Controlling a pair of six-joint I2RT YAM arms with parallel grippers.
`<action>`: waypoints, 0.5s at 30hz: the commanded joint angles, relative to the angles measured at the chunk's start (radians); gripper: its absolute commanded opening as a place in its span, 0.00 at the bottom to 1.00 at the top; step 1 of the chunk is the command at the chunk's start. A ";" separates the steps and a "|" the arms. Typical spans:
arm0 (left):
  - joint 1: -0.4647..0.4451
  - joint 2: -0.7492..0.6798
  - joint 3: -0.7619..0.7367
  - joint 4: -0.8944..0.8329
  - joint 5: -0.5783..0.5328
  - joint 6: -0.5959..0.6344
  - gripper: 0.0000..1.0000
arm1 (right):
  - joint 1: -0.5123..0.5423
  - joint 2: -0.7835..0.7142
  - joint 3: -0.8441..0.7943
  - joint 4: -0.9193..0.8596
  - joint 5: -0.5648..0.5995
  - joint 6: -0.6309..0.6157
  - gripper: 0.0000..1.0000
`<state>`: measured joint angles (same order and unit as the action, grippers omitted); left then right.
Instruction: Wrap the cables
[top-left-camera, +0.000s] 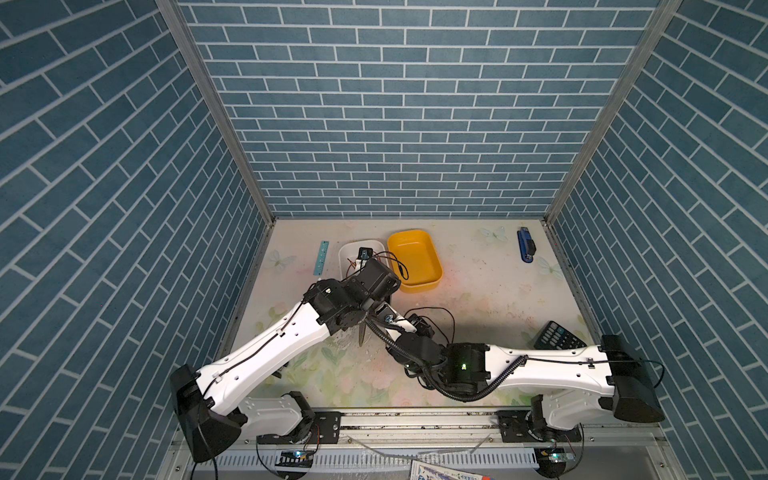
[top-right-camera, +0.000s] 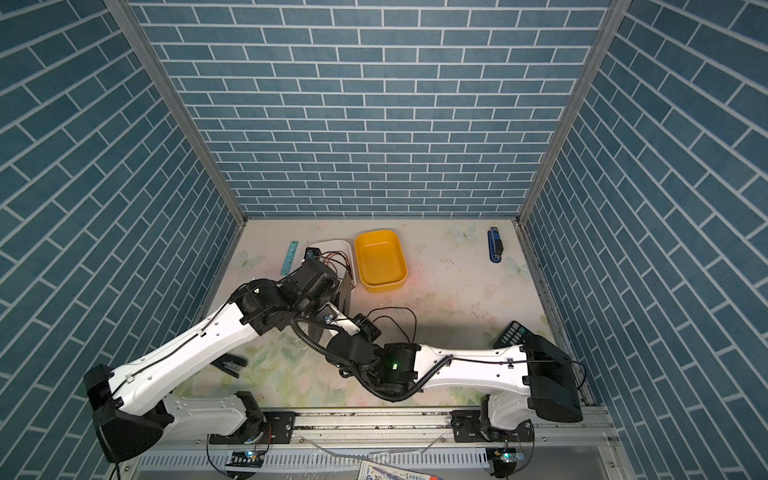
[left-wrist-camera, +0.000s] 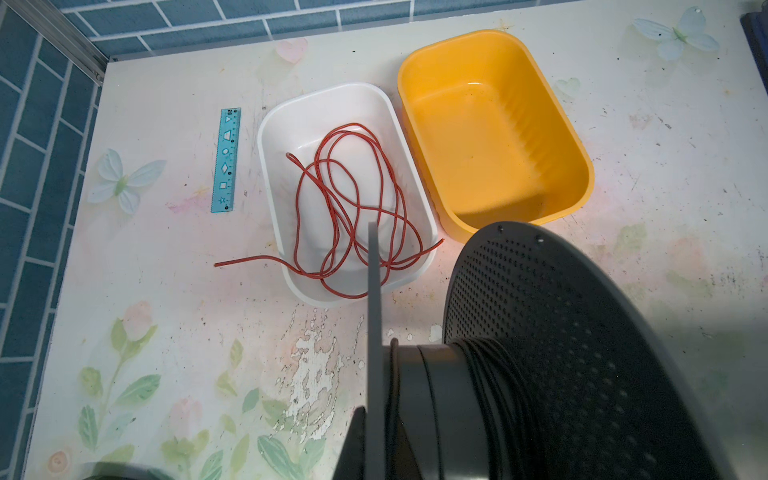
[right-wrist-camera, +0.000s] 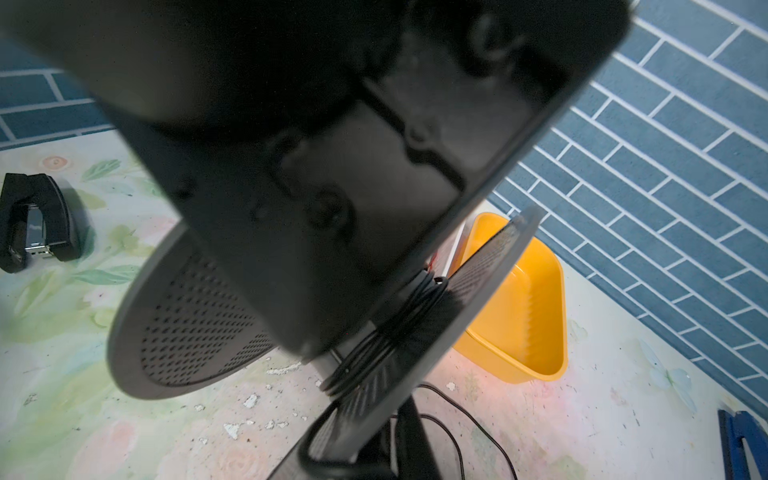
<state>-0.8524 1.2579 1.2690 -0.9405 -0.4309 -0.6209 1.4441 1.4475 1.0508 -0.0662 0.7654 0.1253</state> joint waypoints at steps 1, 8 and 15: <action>-0.020 -0.037 -0.024 -0.068 0.036 0.049 0.00 | -0.064 -0.042 0.006 0.035 0.021 0.038 0.08; -0.022 -0.054 -0.041 -0.063 0.071 0.052 0.00 | -0.113 -0.047 0.009 0.040 -0.075 0.013 0.11; -0.022 -0.053 -0.025 -0.058 0.084 0.053 0.00 | -0.117 -0.038 0.010 0.092 -0.136 -0.025 0.12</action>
<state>-0.8673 1.2251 1.2316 -0.9920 -0.3538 -0.5816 1.3277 1.4284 1.0508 -0.0204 0.6540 0.1219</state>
